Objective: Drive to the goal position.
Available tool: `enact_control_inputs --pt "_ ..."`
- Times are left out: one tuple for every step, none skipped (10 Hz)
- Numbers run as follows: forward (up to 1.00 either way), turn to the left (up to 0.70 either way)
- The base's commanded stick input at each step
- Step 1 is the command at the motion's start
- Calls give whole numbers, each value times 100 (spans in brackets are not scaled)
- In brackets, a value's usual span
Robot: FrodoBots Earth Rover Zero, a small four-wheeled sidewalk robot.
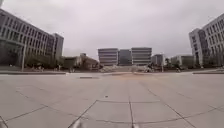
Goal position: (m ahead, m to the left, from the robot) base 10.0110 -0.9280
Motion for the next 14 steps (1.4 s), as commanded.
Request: enact_control_inputs --pt "70 0" --pt "70 0" --pt "70 0" --pt "70 0" --pt "70 0" --pt "70 0" --pt "70 0" --pt "70 0" --pt "70 0" --pt "70 0" --pt "70 0" --pt "70 0" --pt "70 0" --pt "70 0"
